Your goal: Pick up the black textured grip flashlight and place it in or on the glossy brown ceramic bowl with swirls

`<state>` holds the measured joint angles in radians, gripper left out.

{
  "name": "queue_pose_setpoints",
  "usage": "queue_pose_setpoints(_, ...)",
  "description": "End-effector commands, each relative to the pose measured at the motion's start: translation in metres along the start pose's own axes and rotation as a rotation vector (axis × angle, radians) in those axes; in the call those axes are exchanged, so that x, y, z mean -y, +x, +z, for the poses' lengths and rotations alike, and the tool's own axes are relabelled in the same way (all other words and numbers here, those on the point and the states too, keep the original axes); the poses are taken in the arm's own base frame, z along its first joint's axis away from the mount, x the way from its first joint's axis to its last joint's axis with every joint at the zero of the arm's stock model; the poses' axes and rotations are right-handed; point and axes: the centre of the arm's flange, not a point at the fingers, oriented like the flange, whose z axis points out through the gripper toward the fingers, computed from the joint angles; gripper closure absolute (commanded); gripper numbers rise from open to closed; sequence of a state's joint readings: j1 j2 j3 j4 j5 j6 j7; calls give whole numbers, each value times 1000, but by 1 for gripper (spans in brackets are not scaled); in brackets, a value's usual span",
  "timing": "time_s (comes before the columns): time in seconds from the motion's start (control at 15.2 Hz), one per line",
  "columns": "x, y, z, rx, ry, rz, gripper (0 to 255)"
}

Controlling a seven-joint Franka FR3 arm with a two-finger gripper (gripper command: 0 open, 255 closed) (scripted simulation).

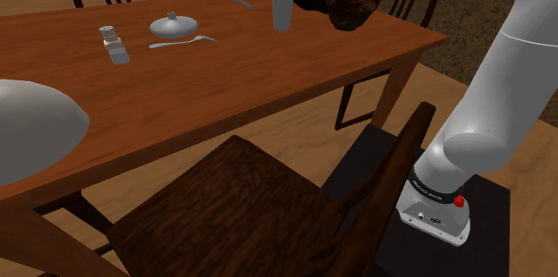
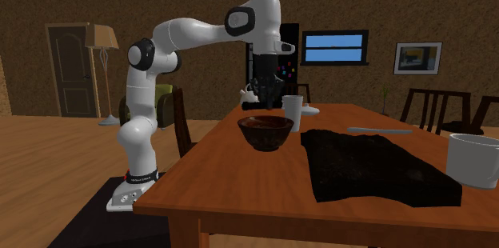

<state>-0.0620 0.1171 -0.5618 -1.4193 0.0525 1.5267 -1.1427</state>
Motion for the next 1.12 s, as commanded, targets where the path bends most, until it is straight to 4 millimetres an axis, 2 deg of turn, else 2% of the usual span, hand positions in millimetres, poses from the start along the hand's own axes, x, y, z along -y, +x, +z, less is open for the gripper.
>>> queue_pose_setpoints(0.0,-1,0,11,0,-1,0,255)
queue_pose_setpoints(0.33,-1,1,39,0,-1,0,255)
queue_pose_setpoints(0.86,-1,1,39,0,-1,0,255)
queue_pose_setpoints(0.92,-1,1,39,0,-1,0,0)
queue_pose_setpoints(1.06,-1,1,39,0,-1,0,0)
